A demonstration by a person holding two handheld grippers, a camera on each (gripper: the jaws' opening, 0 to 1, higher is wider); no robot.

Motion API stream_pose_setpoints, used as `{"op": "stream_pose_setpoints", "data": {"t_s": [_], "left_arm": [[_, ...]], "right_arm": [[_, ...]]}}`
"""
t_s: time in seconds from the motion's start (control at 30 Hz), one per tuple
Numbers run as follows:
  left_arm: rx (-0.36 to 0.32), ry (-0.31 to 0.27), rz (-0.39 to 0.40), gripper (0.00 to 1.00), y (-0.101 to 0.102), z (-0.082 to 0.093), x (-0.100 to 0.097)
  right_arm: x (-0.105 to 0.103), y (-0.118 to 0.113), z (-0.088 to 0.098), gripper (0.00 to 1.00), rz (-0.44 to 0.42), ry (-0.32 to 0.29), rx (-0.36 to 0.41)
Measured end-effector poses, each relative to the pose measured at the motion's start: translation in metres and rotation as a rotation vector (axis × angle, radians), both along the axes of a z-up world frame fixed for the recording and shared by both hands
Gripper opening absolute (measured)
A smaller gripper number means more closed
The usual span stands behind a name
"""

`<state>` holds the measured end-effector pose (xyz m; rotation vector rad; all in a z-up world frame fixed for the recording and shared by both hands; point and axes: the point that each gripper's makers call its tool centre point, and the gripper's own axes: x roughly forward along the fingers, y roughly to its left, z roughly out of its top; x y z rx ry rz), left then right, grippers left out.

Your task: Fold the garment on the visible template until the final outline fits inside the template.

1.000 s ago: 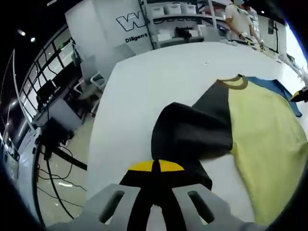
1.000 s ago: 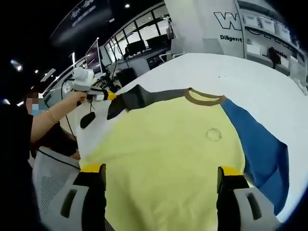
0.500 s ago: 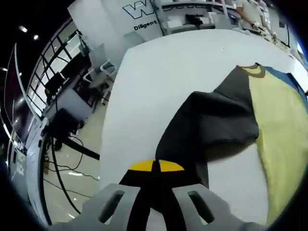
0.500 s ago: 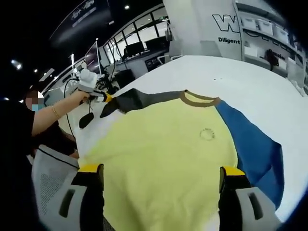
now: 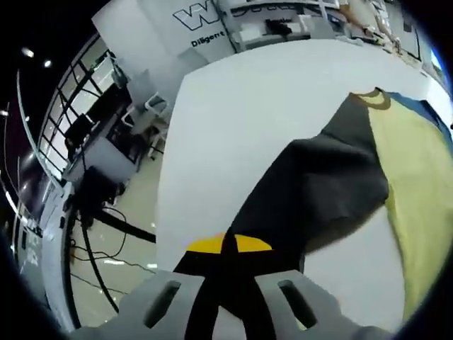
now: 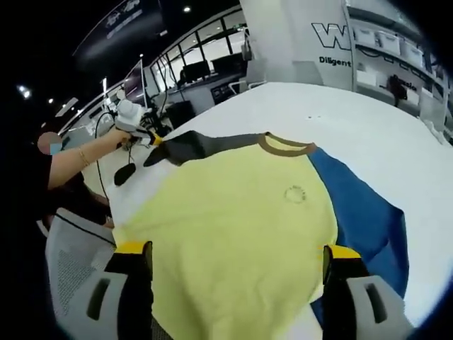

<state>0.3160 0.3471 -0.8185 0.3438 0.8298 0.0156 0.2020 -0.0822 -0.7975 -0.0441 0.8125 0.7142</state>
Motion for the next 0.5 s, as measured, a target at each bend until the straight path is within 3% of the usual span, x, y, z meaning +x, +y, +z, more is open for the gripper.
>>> {"op": "stream_pose_setpoints", "data": {"t_s": [0.07, 0.2, 0.3, 0.5], "left_arm": [[-0.009, -0.009, -0.004, 0.10, -0.001, 0.004, -0.001], [-0.092, -0.059, 0.005, 0.32, -0.013, 0.014, -0.002], [-0.123, -0.074, -0.014, 0.41, -0.025, 0.020, -0.006], [-0.138, -0.068, -0.008, 0.62, -0.035, 0.018, -0.017]], "right_arm": [[0.000, -0.002, 0.001, 0.99, -0.004, -0.002, 0.000], [0.002, -0.007, 0.002, 0.99, -0.018, -0.010, -0.001], [0.002, -0.011, 0.002, 0.99, -0.027, -0.013, -0.001], [0.004, -0.022, 0.002, 0.99, -0.048, -0.021, 0.002]]}}
